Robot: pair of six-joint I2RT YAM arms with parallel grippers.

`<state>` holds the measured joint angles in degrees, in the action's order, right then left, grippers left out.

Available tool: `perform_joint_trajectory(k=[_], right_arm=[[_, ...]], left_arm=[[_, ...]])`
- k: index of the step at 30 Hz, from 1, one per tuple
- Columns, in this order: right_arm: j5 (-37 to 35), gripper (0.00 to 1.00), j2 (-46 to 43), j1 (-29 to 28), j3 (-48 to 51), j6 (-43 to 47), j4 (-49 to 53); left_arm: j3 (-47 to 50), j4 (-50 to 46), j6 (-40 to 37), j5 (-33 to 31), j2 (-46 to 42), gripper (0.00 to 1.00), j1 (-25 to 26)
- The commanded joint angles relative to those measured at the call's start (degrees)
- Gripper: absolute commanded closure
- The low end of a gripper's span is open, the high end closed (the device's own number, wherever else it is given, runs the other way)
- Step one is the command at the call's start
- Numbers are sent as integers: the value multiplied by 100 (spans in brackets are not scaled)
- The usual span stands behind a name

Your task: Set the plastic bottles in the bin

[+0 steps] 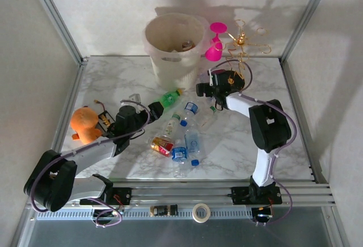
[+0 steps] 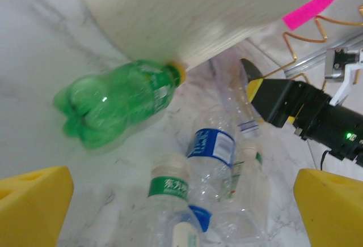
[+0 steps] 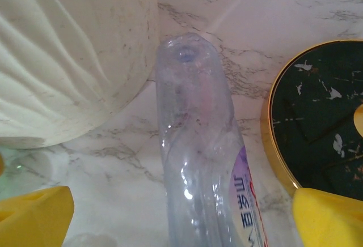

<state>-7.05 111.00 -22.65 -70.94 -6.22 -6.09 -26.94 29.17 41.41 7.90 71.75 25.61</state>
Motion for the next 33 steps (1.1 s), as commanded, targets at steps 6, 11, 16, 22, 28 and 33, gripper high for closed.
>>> perform_joint_trajectory(k=[6,11,16,22,28,33], right_arm=[[-672,1,707,46,-803,472,599],[-605,3,910,68,-945,512,635],[-438,8,1105,68,-1053,534,683],[-311,13,1237,70,-1161,530,775],[-201,29,1240,68,-1126,516,794],[-128,43,1110,74,-981,534,769]], left_arm=[[194,619,504,-141,435,0,102],[303,926,666,-140,627,0,128],[259,963,666,-149,697,0,129],[233,966,626,-131,731,1,137],[171,856,518,-158,683,2,151],[160,829,441,-177,646,3,164]])
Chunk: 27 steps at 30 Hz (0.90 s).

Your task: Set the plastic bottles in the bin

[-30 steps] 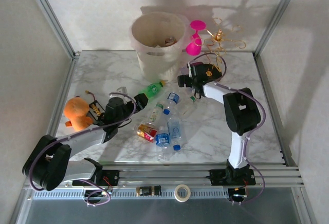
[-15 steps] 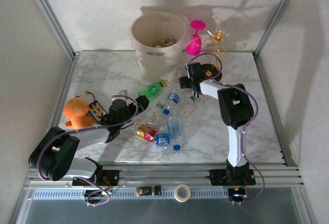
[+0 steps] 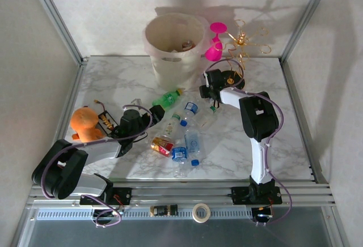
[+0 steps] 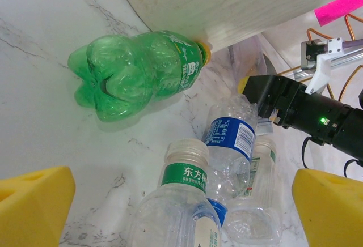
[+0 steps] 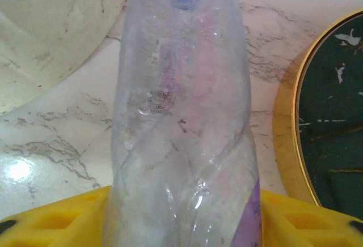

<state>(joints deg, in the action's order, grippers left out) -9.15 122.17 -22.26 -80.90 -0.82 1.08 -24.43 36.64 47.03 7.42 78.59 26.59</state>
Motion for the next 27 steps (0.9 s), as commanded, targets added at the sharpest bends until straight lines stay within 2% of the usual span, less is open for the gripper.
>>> perform_joint_trajectory(k=[1,10,27], right_arm=[[94,44,-71,35,64,1,35],[178,52,-1010,32,938,64,-212],[964,52,-3607,30,2768,-157,-345]], left_arm=[[-89,86,-140,-120,-38,3,73],[25,264,-176,-144,-67,5,93],[-241,81,-465,-323,-69,5,50]])
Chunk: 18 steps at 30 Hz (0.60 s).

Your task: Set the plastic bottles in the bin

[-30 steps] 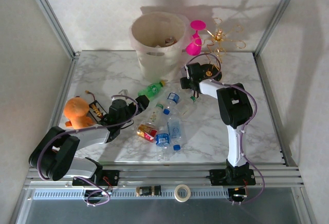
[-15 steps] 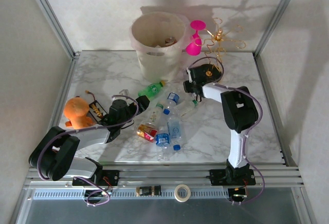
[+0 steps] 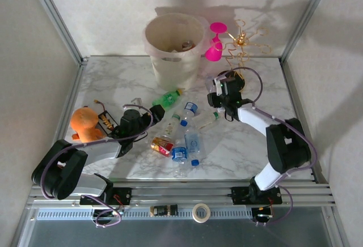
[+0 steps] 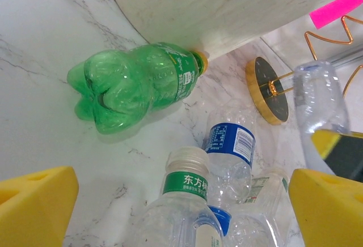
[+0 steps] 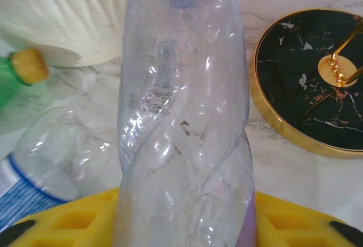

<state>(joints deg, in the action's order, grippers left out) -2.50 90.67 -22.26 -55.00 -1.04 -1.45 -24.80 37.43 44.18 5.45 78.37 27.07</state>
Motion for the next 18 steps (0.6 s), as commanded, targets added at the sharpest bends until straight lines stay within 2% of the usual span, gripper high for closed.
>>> perform_joint_trajectory(k=[1,11,18], right_arm=[[384,52,-622,28,238,-170,-79],[1195,53,-2267,29,197,-541,59],[1474,53,-2336,28,-693,-763,-139]], left_arm=[[-245,-6,-198,-108,-27,5,-8],[-568,-61,-382,95,114,5,-182],[-385,1,-406,71,5,3,-333]])
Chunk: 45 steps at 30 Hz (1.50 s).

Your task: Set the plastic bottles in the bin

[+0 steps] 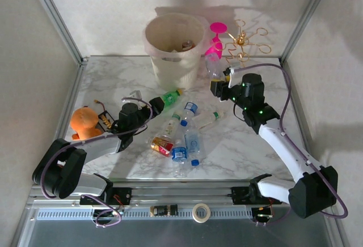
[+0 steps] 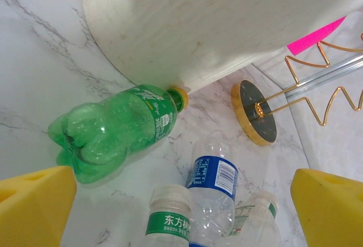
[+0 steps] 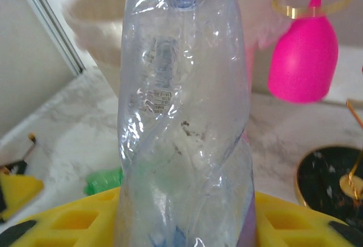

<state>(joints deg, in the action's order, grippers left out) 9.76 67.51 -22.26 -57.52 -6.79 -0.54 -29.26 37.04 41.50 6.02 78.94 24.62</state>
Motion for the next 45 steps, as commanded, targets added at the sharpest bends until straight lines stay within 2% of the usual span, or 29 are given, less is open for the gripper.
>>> perform_joint_trajectory(k=[1,7,17,22,29,35,38,41,45], right_arm=[[261,54,23,29,-562,-203,-304],[356,53,614,28,-1316,-465,-913],[659,54,2606,-10,-3116,-1094,-1581],[523,54,3726,-200,-4417,-1016,-1181],[-92,53,5220,-565,-6404,-480,-70],[-159,51,5984,-645,-7278,-491,309],[-150,47,6123,-649,-7360,-569,301],[-172,38,6161,-655,-7368,-613,251],[-211,21,6130,-652,-7404,-600,229]], left_arm=[[113,48,-142,0,-111,2,-115],[582,84,-100,52,-585,1,-395],[1352,-315,-233,-54,-1603,1,-748],[1551,-544,-335,-128,-2009,0,-791],[1557,-774,-564,-139,-2214,0,-800],[1573,-942,-693,-152,-2323,0,-809],[1564,-994,-713,-156,-2340,0,-807],[1529,-1014,-739,-145,-2328,0,-801],[1502,-996,-731,-145,-2286,0,-802]])
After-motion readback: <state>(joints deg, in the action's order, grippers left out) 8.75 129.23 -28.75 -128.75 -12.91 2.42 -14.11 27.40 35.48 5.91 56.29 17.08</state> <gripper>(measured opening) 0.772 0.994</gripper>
